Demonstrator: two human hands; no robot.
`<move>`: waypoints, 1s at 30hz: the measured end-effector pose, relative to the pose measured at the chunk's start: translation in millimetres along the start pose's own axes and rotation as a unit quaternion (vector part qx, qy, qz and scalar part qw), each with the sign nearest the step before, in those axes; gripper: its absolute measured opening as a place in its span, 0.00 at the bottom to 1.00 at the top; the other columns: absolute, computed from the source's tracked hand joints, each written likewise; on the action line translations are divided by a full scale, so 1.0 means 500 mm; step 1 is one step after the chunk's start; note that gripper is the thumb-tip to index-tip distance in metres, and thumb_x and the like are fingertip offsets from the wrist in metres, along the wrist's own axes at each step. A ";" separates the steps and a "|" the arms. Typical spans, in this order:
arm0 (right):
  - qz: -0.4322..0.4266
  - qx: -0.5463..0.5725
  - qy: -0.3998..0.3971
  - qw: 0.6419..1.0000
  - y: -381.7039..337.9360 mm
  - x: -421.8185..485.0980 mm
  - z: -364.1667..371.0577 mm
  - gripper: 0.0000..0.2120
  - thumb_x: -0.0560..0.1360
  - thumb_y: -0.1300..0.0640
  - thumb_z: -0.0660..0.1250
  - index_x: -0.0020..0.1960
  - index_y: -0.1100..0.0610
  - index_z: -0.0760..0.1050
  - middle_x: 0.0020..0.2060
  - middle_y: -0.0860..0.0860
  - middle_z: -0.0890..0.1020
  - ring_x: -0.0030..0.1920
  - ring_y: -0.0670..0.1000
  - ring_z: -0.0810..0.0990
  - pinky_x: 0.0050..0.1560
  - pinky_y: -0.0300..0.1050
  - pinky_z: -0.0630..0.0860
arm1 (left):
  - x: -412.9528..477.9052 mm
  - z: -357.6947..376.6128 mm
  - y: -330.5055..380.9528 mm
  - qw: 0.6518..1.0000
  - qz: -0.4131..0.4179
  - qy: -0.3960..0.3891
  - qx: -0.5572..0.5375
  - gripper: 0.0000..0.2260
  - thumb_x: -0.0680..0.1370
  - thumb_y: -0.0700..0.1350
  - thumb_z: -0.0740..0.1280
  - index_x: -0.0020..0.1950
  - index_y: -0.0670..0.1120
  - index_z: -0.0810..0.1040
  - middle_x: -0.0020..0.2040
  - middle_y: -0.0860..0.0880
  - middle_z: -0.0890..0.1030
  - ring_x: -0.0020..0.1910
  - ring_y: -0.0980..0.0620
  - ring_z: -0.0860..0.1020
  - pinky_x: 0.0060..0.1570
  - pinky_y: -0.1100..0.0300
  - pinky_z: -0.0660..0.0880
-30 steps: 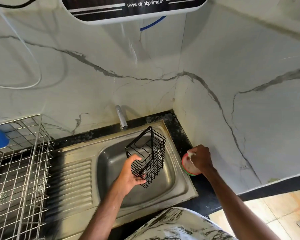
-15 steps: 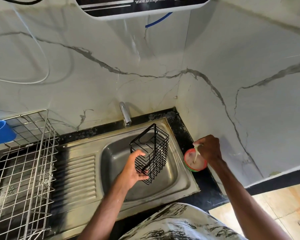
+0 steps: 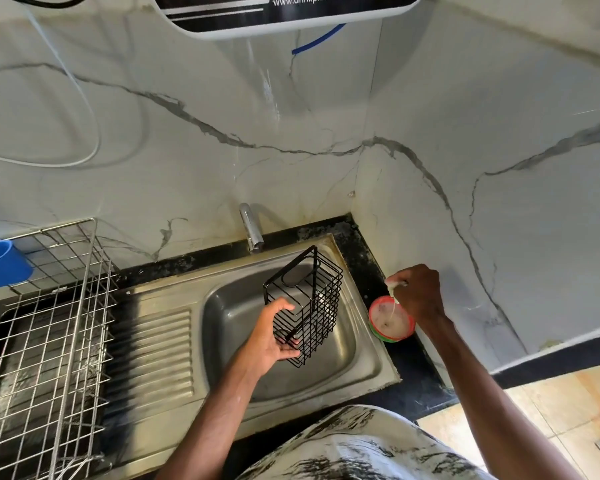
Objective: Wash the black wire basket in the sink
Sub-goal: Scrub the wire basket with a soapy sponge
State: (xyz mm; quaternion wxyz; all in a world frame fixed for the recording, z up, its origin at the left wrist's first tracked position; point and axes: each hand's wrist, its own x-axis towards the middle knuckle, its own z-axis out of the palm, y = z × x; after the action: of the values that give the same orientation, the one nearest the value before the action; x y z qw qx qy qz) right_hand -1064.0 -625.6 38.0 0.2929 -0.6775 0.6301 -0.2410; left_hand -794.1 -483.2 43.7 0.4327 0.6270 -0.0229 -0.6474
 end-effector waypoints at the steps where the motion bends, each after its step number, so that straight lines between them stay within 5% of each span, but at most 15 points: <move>1: 0.004 0.001 -0.001 1.000 0.003 0.000 0.001 0.10 0.71 0.70 0.71 0.47 0.59 0.87 0.44 0.54 0.88 0.44 0.47 0.84 0.40 0.19 0.70 | -0.006 0.002 0.001 1.000 0.003 -0.003 0.006 0.30 0.61 0.51 0.79 0.61 0.53 0.74 0.72 0.35 0.66 0.60 0.31 0.77 0.62 0.34 0.76; 5: 0.053 0.064 -0.044 0.996 -0.009 -0.005 -0.001 0.13 0.72 0.65 0.73 0.54 0.55 0.86 0.49 0.51 0.87 0.51 0.49 0.84 0.50 0.32 0.75 | -0.027 0.006 0.002 0.999 0.021 -0.006 0.031 0.16 0.67 0.52 0.76 0.52 0.56 0.77 0.77 0.37 0.61 0.62 0.31 0.75 0.64 0.34 0.75; 8: 0.024 0.134 -0.041 0.990 -0.063 -0.012 -0.005 0.21 0.71 0.66 0.73 0.61 0.51 0.83 0.53 0.47 0.86 0.52 0.44 0.84 0.57 0.44 0.81 | -0.035 0.010 0.001 0.997 0.042 -0.005 0.059 0.24 0.62 0.54 0.77 0.55 0.56 0.75 0.74 0.42 0.63 0.61 0.35 0.74 0.65 0.34 0.75; 12: -0.091 0.168 -0.009 0.982 -0.164 -0.033 0.002 0.22 0.74 0.70 0.70 0.65 0.53 0.80 0.56 0.43 0.83 0.52 0.31 0.80 0.53 0.28 0.76 | -0.043 0.020 0.002 0.993 0.074 0.004 0.097 0.30 0.62 0.54 0.76 0.61 0.54 0.69 0.57 0.47 0.72 0.53 0.42 0.76 0.65 0.36 0.75; 15: -0.173 0.118 -0.017 0.978 -0.213 -0.048 0.025 0.20 0.77 0.69 0.68 0.64 0.52 0.81 0.58 0.42 0.82 0.49 0.35 0.81 0.50 0.26 0.76 | -0.050 0.026 0.003 0.989 0.095 0.002 0.117 0.38 0.54 0.59 0.76 0.61 0.54 0.70 0.61 0.48 0.75 0.60 0.41 0.76 0.55 0.45 0.78; 19: -0.255 0.041 0.009 0.966 -0.223 -0.045 0.064 0.21 0.74 0.77 0.63 0.59 0.59 0.83 0.57 0.52 0.85 0.58 0.45 0.83 0.60 0.22 0.68 | -0.049 0.036 0.001 0.987 0.110 0.020 0.119 0.33 0.57 0.58 0.77 0.59 0.56 0.71 0.62 0.48 0.76 0.61 0.44 0.75 0.49 0.50 0.76; 26: -0.423 0.011 -0.061 0.904 -0.274 -0.121 0.115 0.21 0.70 0.77 0.68 0.59 0.63 0.82 0.58 0.57 0.84 0.60 0.53 0.82 0.58 0.44 0.81 | -0.050 0.053 0.000 0.990 0.104 0.041 0.086 0.19 0.75 0.52 0.73 0.61 0.56 0.69 0.54 0.53 0.75 0.52 0.50 0.75 0.61 0.41 0.76; 30: -0.368 0.013 -0.042 0.929 -0.224 -0.052 0.114 0.25 0.72 0.80 0.61 0.60 0.60 0.82 0.60 0.55 0.83 0.60 0.50 0.83 0.56 0.39 0.81 | -0.055 0.044 -0.002 0.990 0.097 0.034 0.099 0.27 0.65 0.59 0.76 0.60 0.58 0.70 0.58 0.54 0.74 0.58 0.46 0.75 0.61 0.42 0.77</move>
State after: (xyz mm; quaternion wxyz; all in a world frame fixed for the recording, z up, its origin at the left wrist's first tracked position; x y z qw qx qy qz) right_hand -946.9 -590.7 77.1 0.2186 -0.8678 0.3203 -0.3108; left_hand -817.3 -477.7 69.8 0.4301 0.6831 -0.1328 -0.5751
